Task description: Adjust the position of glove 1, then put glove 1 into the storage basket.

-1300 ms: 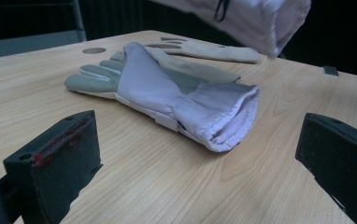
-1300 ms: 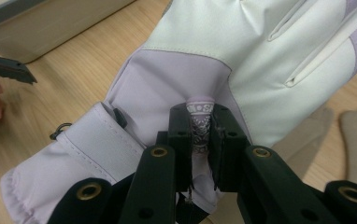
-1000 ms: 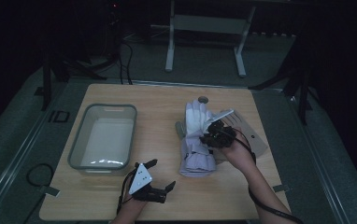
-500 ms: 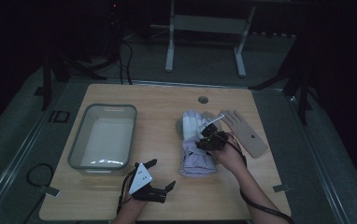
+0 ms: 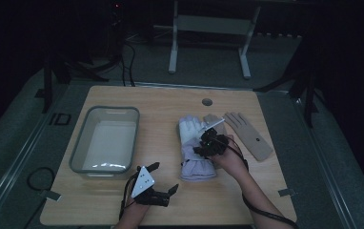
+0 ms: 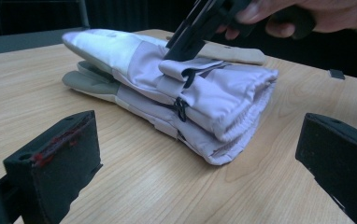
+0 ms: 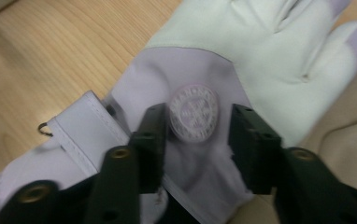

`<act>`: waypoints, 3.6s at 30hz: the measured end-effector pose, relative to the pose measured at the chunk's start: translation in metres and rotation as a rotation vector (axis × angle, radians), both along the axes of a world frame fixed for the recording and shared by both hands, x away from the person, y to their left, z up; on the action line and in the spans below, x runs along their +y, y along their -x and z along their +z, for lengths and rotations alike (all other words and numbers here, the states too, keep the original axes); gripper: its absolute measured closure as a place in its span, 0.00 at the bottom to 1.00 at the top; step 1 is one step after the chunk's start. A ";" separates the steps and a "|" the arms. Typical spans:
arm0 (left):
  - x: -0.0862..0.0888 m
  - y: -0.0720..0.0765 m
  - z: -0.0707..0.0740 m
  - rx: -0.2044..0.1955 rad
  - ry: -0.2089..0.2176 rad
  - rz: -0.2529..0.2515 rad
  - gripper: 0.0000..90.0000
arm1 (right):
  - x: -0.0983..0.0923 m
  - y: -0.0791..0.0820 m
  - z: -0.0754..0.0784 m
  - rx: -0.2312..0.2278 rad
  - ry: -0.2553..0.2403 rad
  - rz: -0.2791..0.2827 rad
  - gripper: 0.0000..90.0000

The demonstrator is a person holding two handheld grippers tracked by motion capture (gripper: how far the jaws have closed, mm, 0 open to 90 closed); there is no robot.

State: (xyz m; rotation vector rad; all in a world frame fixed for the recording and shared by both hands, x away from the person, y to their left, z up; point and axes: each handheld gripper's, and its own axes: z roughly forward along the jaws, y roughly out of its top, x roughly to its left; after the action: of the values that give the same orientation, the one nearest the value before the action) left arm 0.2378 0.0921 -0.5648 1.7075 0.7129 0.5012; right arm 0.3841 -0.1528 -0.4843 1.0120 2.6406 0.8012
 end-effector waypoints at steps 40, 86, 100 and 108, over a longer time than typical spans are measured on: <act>-0.051 -0.053 0.066 0.210 -0.129 0.004 0.10 | -0.073 0.015 0.013 -0.123 -0.282 -0.115 0.60; -0.057 -0.081 0.013 0.632 -0.214 -0.032 0.43 | -0.027 0.019 -0.049 -0.004 -0.144 -0.112 0.85; -0.059 -0.081 0.023 0.644 -0.238 -0.073 0.80 | -0.018 0.030 -0.045 -0.082 -0.087 -0.136 0.89; -0.060 -0.084 0.030 0.641 -0.273 -0.113 0.84 | -0.020 0.033 -0.039 -0.083 -0.104 -0.151 0.89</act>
State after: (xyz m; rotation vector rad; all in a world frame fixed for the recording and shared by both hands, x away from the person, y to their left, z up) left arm 0.3220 0.0319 -0.5345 2.1797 1.0244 -0.0499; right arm 0.3513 -0.1729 -0.5235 1.1624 2.4416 0.9320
